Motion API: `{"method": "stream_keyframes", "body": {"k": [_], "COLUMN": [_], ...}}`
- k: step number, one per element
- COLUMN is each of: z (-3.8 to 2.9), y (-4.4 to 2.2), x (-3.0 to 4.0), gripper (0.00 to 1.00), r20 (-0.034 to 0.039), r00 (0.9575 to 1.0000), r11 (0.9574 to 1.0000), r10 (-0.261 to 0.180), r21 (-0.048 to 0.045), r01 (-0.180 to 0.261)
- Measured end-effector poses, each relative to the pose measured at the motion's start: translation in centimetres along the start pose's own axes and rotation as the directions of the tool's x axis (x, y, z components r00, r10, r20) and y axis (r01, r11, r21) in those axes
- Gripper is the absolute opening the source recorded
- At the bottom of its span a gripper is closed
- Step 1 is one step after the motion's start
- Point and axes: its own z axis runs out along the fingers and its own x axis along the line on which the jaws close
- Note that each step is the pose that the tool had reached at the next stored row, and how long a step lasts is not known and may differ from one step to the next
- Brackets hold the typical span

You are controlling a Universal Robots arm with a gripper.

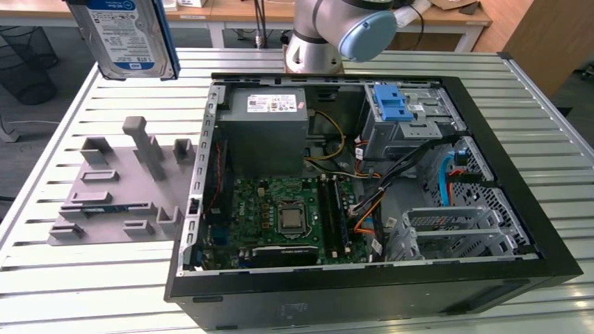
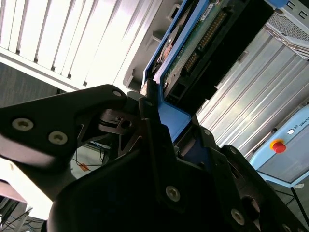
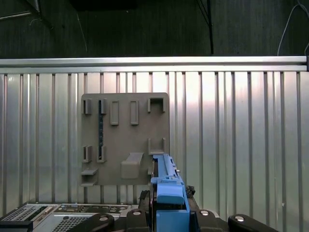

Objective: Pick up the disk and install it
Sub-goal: 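Pick up the disk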

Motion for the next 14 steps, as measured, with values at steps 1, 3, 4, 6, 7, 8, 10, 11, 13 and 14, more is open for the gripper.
{"method": "stream_keyframes", "body": {"k": [1,3,4,6,7,8,10,11,13,14], "z": [0.00,-0.02,-0.07,-0.28,-0.37,-0.43,-0.43,-0.43,-0.44,-0.45], "y": [-0.01,-0.01,0.00,0.00,0.00,0.01,0.00,0.00,0.00,-0.01], "x": [0.01,0.01,0.02,0.02,0.02,0.02,0.02,0.02,0.02,0.05], "gripper": [0.36,0.36,0.36,0.36,0.36,0.36,0.36,0.36,0.36,0.36], "r20": [0.0000,-0.0001,-0.0001,-0.0001,0.0000,0.0000,0.0002,0.0002,0.0001,0.0001], "r00": [1.0000,1.0000,1.0000,1.0000,1.0000,1.0000,1.0000,1.0000,1.0000,1.0000], "r11": [1.0000,1.0000,1.0000,1.0000,1.0000,1.0000,1.0000,1.0000,1.0000,1.0000], "r10": [0.000,0.000,0.000,0.000,0.000,0.000,0.000,0.000,0.000,0.000], "r21": [-0.0001,-0.0001,-0.0001,-0.0001,0.0001,0.0001,0.0001,0.0001,-0.0001,-0.0002], "r01": [0.000,0.000,0.000,0.000,0.000,0.000,0.000,0.000,0.000,0.000]}}
